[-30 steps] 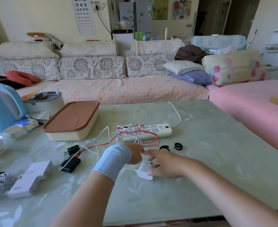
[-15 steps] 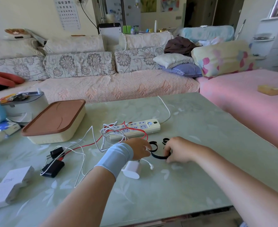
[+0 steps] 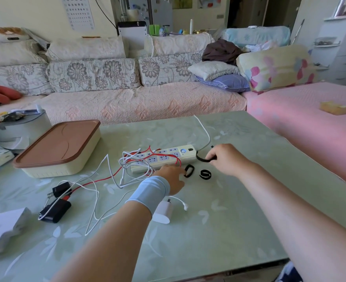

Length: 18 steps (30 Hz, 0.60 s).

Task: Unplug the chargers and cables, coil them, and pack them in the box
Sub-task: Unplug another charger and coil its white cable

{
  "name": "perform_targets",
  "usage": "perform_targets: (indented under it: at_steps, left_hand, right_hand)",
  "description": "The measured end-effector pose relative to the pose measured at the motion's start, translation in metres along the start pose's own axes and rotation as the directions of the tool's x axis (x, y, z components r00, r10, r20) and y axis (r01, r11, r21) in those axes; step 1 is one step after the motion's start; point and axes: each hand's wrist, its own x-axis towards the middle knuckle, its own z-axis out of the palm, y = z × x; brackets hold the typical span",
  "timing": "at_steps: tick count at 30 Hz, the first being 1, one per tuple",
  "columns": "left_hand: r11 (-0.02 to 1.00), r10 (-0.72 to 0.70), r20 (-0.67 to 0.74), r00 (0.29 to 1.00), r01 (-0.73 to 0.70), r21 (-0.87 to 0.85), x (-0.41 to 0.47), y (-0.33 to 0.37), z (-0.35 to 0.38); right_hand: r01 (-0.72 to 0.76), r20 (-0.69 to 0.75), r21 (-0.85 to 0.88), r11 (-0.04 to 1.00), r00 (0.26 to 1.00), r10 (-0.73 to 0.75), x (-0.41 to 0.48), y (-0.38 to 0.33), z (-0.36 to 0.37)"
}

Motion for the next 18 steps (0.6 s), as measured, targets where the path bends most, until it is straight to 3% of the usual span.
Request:
perform_targets:
  at_steps: [6,10,13,16,18]
  left_hand:
    - [0.999,0.011,-0.025,1.000,-0.012,-0.031,-0.002,-0.015,0.000]
    - [0.992,0.057,-0.055,0.997,-0.063,-0.111,-0.007,-0.019,-0.009]
    - [0.989,0.042,-0.081,0.996,-0.054,-0.140,-0.019,-0.023,-0.021]
    - [0.992,0.058,-0.130,0.990,-0.072,-0.107,-0.039,-0.031,-0.033]
    - [0.991,0.067,-0.040,0.997,-0.071,-0.110,-0.054,-0.043,-0.035]
  right_hand:
    - [0.002,0.079,-0.168,0.986,0.997,0.012,0.008,-0.003,0.018]
    - [0.029,0.001,-0.277,0.961,1.000,-0.030,0.005,-0.025,0.009]
    - [0.060,-0.021,-0.132,0.989,0.998,-0.063,-0.005,-0.058,0.007]
    - [0.136,0.052,0.035,0.990,0.989,-0.138,-0.020,-0.094,0.015]
    - [0.180,0.152,0.013,0.984,0.972,-0.180,-0.030,-0.114,0.025]
